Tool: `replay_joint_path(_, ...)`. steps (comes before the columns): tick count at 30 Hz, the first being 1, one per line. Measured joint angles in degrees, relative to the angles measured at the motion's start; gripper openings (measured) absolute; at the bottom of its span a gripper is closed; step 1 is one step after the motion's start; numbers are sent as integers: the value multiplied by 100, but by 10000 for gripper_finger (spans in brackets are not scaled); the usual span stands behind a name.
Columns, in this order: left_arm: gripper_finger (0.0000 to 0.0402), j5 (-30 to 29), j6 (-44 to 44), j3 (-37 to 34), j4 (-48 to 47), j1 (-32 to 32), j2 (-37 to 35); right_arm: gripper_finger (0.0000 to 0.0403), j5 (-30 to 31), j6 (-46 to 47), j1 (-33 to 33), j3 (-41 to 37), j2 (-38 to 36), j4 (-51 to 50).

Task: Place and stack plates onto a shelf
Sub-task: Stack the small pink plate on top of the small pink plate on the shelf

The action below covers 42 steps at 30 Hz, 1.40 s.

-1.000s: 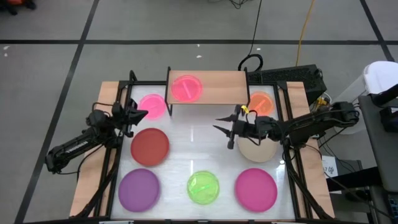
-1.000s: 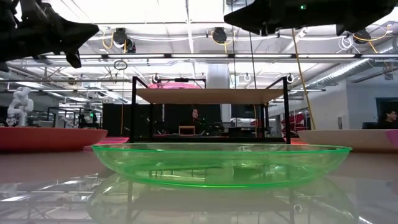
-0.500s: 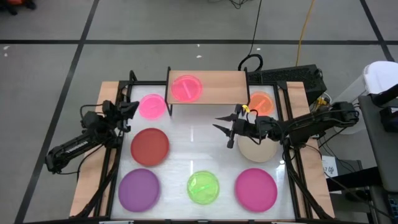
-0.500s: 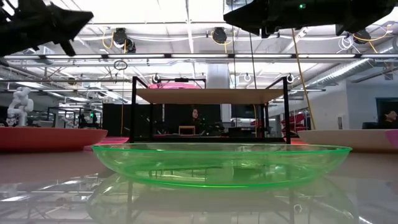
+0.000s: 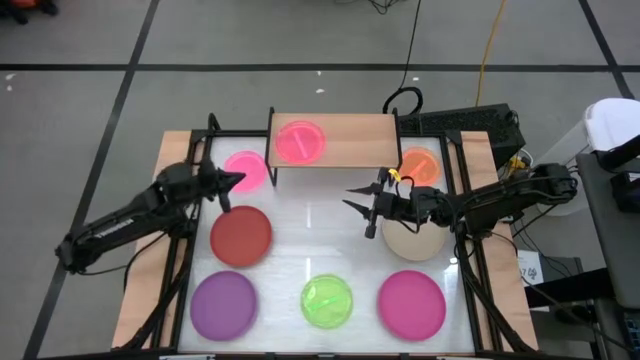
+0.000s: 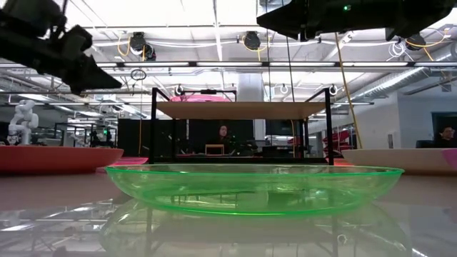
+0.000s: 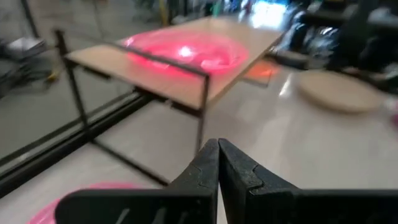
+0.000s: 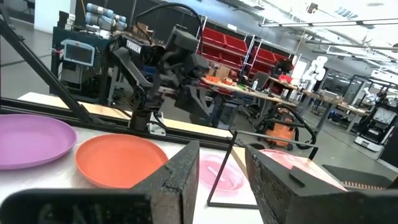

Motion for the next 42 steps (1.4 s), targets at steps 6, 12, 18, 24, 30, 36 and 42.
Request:
replay_joint_path(6,5,-580,-85,315,71,0,982,112,-2,2,2,0,-1,2)
replay_joint_path(12,5,-357,-204,336,837,0,1579,112,-2,2,2,0,-9,1)
replay_joint_path(18,5,-332,-274,336,715,-2,1854,112,-4,13,4,0,-9,0)
replay_joint_path(24,5,-376,51,336,622,-233,2347,112,-7,11,6,0,-9,-42)
replay_joint_path(30,21,-1059,443,336,604,-534,2958,112,-7,37,7,2,-9,-42)
replay_joint_path(36,81,-1409,446,336,595,-573,3447,112,-7,39,7,2,-10,-82)
replay_joint_path(42,118,-1421,429,336,564,-573,3919,112,-7,42,7,2,-11,-258)
